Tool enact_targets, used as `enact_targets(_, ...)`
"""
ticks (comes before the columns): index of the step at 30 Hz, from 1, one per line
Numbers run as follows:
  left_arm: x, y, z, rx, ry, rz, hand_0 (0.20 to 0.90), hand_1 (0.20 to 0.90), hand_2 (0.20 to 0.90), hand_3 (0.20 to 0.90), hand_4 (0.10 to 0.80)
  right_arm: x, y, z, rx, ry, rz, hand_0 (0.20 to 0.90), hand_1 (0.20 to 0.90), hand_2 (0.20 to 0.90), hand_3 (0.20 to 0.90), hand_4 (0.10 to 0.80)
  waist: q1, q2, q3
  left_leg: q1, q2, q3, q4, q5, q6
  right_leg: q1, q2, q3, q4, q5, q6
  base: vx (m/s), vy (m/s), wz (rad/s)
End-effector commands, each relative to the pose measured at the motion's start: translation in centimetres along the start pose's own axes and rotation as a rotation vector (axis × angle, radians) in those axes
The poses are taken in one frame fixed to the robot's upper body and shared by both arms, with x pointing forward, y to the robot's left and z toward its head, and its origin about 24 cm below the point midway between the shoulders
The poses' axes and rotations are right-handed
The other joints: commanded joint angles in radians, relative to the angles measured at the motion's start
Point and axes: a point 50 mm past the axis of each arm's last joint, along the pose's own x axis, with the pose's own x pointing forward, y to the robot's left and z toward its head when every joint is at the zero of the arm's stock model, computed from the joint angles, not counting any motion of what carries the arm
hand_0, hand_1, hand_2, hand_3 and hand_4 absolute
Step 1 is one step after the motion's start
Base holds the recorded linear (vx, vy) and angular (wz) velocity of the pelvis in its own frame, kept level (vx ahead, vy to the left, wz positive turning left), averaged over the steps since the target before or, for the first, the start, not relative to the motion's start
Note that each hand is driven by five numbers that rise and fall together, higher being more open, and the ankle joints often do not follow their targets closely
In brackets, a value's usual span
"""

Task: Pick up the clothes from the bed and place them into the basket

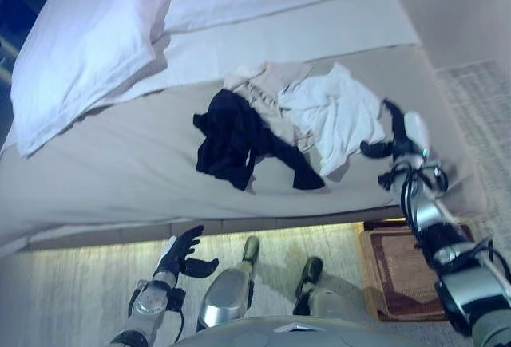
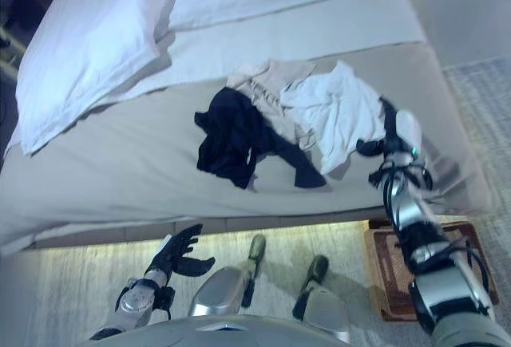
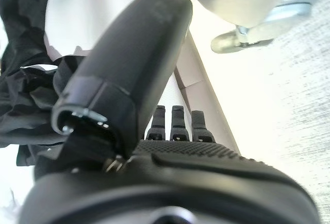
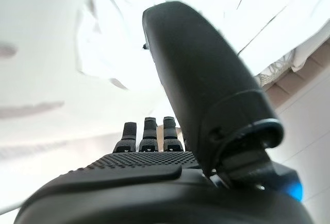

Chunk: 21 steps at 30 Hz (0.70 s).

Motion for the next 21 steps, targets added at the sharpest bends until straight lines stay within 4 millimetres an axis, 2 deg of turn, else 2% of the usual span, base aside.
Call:
enact_targets(1,0.3,1.4,3.1,0.089,-0.2,-0.004,0.9,0.9,0.9,0.9,0.8,3.0,-5.1,4.7,-0.049,-0.172,-0.22,0.9,0.9,0.9,0.9,0.8,0.027,-0.033,0.015,-0.073,-0.011,0.086,0.155,-0.123,0.022,-0.111,-0.047,0.002,0.329,-0.203,-0.067,-0.094,0.062,0.11)
enact_targets(4,0.5,1.4,4.4,0.158,-0.268,0.007,0.9,0.9,0.9,0.9,0.8,4.5,-7.2,6.6,-0.096,-0.201,-0.262,0.9,0.9,0.9,0.9,0.8,0.038,-0.023,0.057,-0.166,-0.022,0.096,0.271,-0.15,0.038,-0.214,-0.083,0.007,0.466,-0.232,-0.083,-0.045,0.044,0.22)
enact_targets(6,0.6,1.9,4.9,0.156,-0.29,0.052,0.9,0.9,0.9,0.9,0.8,5.2,-8.0,7.5,-0.127,-0.202,-0.267,0.9,0.9,0.9,0.9,0.8,0.04,-0.028,0.079,-0.217,-0.036,0.11,0.37,-0.208,0.046,-0.276,-0.101,0.032,0.577,-0.286,-0.084,0.044,0.009,0.1)
enact_targets(11,0.9,3.1,7.4,0.132,-0.386,0.13,0.9,0.9,0.9,0.9,0.8,6.3,-9.1,7.3,-0.105,-0.12,-0.231,0.9,0.9,0.9,0.9,0.8,0.052,-0.019,0.129,-0.366,-0.07,0.138,0.599,-0.297,0.079,-0.406,-0.133,0.047,0.794,-0.351,-0.116,0.012,0.008,0.06)
enact_targets(13,0.8,3.8,8.9,0.136,-0.442,0.151,0.9,0.9,0.9,0.9,0.8,6.9,-10.3,7.6,-0.106,-0.092,-0.249,0.9,0.9,0.9,0.9,0.8,0.06,-0.006,0.158,-0.45,-0.081,0.147,0.706,-0.33,0.093,-0.483,-0.14,0.059,0.884,-0.37,-0.125,0.02,-0.038,0.19)
enact_targets(16,0.7,4.2,9.7,0.141,-0.48,0.168,0.9,0.9,0.9,0.9,0.8,7.5,-11.3,8.3,-0.124,-0.081,-0.252,0.9,0.9,0.9,0.9,0.8,0.065,0.006,0.159,-0.538,-0.085,0.146,0.786,-0.351,0.104,-0.57,-0.133,0.074,0.946,-0.382,-0.133,-0.002,-0.002,-0.01)
enact_targets(21,0.2,4.6,10.7,0.121,-0.546,0.186,0.9,0.9,0.9,0.9,0.8,8.3,-13.3,9.3,-0.149,-0.052,-0.247,0.9,0.9,0.9,0.9,0.8,0.074,0.024,0.159,-0.69,-0.076,0.146,0.89,-0.359,0.117,-0.724,-0.126,0.098,1.03,-0.387,-0.138,-0.042,0.02,-0.06)
